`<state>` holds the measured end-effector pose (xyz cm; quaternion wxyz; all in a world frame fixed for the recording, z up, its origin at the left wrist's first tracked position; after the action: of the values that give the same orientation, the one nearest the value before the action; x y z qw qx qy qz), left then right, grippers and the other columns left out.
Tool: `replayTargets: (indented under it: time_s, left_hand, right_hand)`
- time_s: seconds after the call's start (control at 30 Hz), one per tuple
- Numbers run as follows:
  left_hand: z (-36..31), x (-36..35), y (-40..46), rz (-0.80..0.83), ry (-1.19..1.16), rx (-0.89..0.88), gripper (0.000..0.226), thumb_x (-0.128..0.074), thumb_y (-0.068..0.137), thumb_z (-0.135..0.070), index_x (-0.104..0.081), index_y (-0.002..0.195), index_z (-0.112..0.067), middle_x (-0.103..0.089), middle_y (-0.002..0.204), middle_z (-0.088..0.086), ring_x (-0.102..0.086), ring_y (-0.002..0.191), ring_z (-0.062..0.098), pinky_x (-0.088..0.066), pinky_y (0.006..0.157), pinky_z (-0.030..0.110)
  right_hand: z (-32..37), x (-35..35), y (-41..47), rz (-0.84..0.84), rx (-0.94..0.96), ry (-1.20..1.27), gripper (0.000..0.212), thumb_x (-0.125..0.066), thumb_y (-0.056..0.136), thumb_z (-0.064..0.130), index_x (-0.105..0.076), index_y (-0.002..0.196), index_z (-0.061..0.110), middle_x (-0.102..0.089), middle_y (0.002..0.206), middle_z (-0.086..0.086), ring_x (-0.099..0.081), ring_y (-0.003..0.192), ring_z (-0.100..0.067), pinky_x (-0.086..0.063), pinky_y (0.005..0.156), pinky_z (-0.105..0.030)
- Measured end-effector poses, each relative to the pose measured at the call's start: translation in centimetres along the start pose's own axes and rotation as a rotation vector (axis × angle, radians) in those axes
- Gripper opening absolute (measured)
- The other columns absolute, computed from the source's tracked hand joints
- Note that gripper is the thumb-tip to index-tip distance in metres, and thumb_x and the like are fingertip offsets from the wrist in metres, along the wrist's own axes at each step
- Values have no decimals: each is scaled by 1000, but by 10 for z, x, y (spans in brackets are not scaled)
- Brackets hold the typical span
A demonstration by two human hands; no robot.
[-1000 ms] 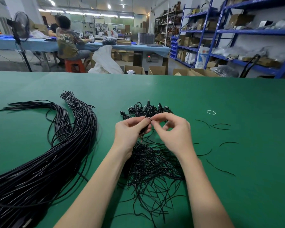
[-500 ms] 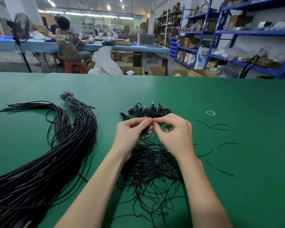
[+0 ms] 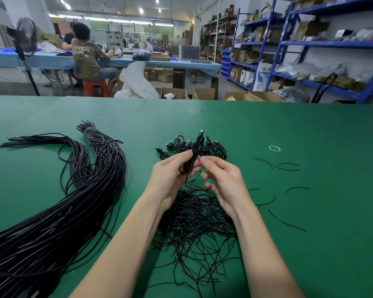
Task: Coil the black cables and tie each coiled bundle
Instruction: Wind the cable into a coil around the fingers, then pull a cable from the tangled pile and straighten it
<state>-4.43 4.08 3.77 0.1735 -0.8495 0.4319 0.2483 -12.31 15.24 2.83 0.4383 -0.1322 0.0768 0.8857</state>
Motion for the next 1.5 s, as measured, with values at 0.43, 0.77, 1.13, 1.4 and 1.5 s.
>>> replayTargets:
  time_s: [0.43,0.77,1.13,1.4,1.5]
  left_hand:
    - [5,-2,-1,183,-64,147,18,-63,89,-7,-80,88,-2,-75,95,13,-73,80,14,-59,74,22]
    - [6,2,-10,251,-130,378,19,-70,76,-7,-78,88,5,-70,81,14,-71,71,17,-60,68,24]
    - [12,-5,-12,225,-78,411,19,-73,69,-1,-78,87,5,-73,85,18,-74,75,21,-62,67,27]
    - [6,5,-7,87,-190,355,13,-72,68,2,-76,77,9,-71,77,19,-75,71,23,-61,61,29]
    - [5,6,-5,49,-245,338,17,-71,67,4,-73,82,13,-70,78,21,-74,69,25,-62,61,31]
  right_hand:
    - [-9,-7,-3,6,-354,474,10,-69,86,3,-77,81,2,-69,75,-7,-58,51,-4,-47,45,-9]
    - [6,8,14,284,-305,112,13,-69,73,6,-78,82,5,-69,74,-5,-58,52,-4,-51,48,-10]
    - [84,-9,76,786,-503,-1054,37,-58,95,-8,-82,77,14,-66,72,-5,-55,59,-4,-41,45,-9]
    - [78,-33,82,746,-532,-1061,24,-58,99,2,-75,88,14,-63,65,5,-53,57,0,-38,44,-8]
    - [64,-30,82,653,-499,-859,11,-64,97,13,-66,87,16,-59,59,11,-51,48,2,-38,43,-8]
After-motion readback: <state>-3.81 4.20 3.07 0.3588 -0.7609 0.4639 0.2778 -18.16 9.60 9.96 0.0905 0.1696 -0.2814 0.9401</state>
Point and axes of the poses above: each hand's wrist, its own y-axis towards the middle knuckle, its own x-axis out of the back of the hand, z = x × y, the point moved 4 cm from there along y, towards the middle knuckle
